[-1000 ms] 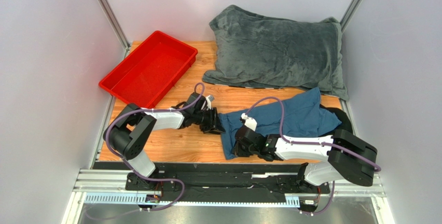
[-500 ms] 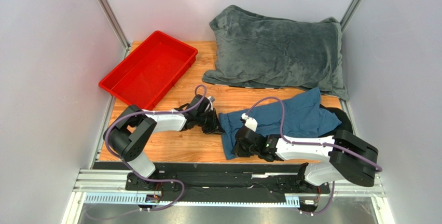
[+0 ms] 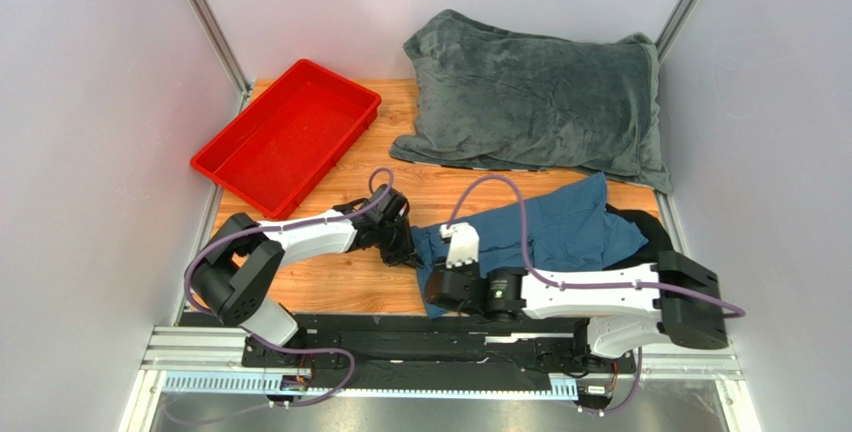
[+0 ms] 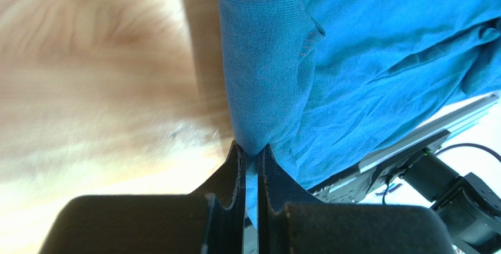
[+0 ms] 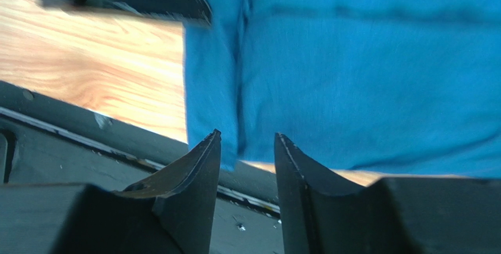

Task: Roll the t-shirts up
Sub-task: Roll the T-shirt to the center of the board.

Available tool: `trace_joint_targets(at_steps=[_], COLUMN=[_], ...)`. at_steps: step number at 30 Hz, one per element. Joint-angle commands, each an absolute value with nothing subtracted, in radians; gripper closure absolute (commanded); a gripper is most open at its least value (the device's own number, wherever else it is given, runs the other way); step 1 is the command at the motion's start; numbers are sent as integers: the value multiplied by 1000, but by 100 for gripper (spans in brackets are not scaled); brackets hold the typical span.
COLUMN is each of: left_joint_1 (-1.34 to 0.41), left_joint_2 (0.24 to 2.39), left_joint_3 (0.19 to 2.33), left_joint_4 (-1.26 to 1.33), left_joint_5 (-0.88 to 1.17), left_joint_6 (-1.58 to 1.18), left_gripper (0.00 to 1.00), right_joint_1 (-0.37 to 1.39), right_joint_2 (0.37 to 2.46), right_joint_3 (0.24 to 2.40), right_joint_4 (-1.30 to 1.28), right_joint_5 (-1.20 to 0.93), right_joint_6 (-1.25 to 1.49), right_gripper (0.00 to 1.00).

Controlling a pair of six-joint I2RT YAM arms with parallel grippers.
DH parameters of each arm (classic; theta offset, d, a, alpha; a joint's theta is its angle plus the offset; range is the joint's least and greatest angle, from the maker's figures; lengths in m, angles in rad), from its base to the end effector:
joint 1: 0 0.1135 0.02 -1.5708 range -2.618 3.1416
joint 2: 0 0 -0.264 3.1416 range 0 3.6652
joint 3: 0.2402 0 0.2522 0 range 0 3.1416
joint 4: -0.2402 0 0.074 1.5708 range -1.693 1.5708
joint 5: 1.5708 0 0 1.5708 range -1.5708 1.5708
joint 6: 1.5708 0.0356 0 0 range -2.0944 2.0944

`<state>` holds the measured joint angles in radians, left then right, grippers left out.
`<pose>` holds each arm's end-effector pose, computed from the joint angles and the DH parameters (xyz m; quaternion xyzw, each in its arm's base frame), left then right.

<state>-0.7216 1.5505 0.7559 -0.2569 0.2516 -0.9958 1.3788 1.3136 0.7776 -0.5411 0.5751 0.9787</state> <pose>0.2065 -0.1935 0.1505 -0.0991 0.9542 -0.2721 0.0746 0.0654 0.2352 0.2038 -0.1169 0.9251 0.1115 0.3437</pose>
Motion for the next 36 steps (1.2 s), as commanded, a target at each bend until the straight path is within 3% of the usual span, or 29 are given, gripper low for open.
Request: trace_joint_targets(at_steps=[1,6,18,36], left_joint_1=[-727,-729,-729,-729], left_joint_2=[1499,1494,1517,1537], left_joint_3=[798,833,868,864], left_joint_4=[-411,-457,-502,-500], left_joint_5=[218,225,247,253], left_joint_6=[-1025,-1014,-989,-985], left_gripper=[100,100,100,100], right_joint_1=[1454,1531,1585,1589], right_joint_2=[1457,1696,1989,2143], right_joint_3=[973,1147,1432,1463], right_joint_4=[-682,-735,-958,-1092], right_joint_5=[813,891,1049,1069], right_joint_6=[916,851,845,942], right_gripper=[57,55,48,46])
